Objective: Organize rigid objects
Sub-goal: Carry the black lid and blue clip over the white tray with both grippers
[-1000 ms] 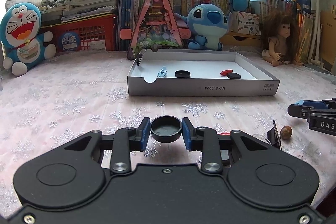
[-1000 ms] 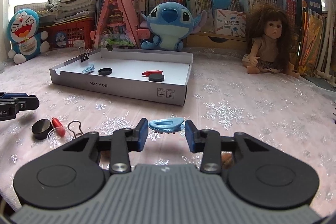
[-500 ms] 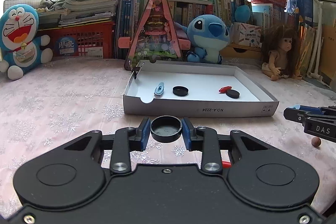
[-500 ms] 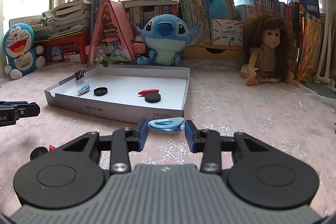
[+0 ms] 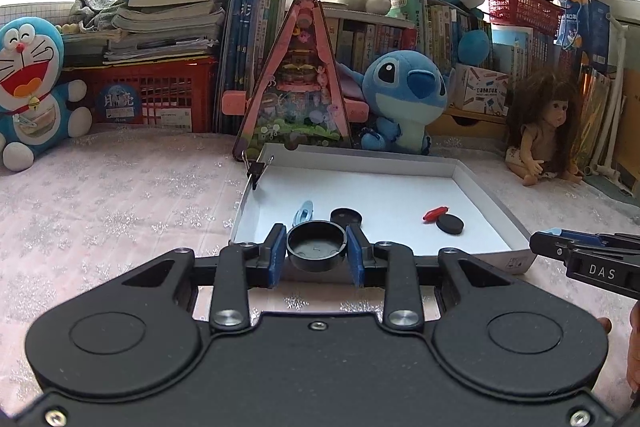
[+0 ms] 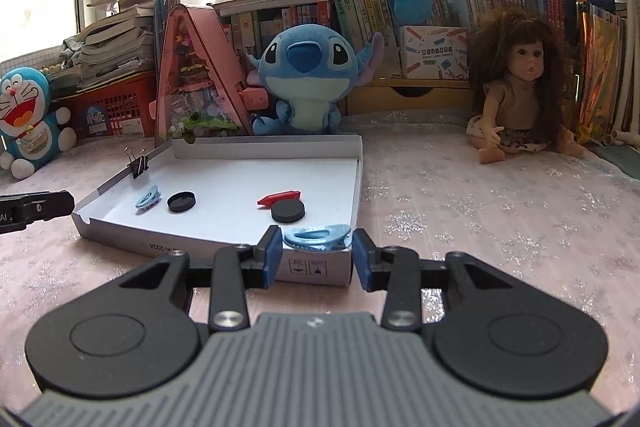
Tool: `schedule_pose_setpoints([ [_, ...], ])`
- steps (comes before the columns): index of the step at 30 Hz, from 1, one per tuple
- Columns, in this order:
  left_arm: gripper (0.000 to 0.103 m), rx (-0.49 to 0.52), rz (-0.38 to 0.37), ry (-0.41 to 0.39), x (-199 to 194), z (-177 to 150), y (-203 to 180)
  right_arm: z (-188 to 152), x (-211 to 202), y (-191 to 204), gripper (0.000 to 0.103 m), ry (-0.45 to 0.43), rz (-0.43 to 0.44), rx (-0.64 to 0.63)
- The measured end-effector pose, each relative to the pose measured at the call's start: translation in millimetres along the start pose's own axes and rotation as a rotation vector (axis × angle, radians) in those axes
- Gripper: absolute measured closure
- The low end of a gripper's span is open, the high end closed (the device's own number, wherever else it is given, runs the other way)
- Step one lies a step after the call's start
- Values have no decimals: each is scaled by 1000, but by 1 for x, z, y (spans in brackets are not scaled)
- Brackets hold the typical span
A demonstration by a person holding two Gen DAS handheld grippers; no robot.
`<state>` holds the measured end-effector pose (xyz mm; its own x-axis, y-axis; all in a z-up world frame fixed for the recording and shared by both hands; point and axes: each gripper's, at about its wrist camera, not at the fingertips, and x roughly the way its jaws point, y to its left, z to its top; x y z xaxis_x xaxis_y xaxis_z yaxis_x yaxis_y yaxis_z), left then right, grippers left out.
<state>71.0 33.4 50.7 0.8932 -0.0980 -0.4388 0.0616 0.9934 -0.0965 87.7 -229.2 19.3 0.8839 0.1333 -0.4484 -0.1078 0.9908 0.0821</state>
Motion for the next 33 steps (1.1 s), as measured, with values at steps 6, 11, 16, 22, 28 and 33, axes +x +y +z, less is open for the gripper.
schedule_pose_setpoints([
  [6, 73, -16, -6, 14, 21, 17, 4, 12, 19, -2, 59, 26, 9, 33],
  [11, 73, -19, 12, 42, 45, 29, 10, 23, 32, -4, 59, 32, -8, 39],
  [16, 73, -31, 21, 94, 75, 41, 17, 40, 47, -10, 59, 60, -16, 57],
  [22, 73, -52, 32, 163, 113, 54, 25, 64, 80, -18, 59, 180, -2, 124],
  [28, 73, -45, 25, 201, 134, 56, 21, 70, 113, -24, 59, 281, 4, 219],
  [33, 73, -24, 26, 236, 148, 52, 17, 71, 127, -16, 59, 307, 2, 214],
])
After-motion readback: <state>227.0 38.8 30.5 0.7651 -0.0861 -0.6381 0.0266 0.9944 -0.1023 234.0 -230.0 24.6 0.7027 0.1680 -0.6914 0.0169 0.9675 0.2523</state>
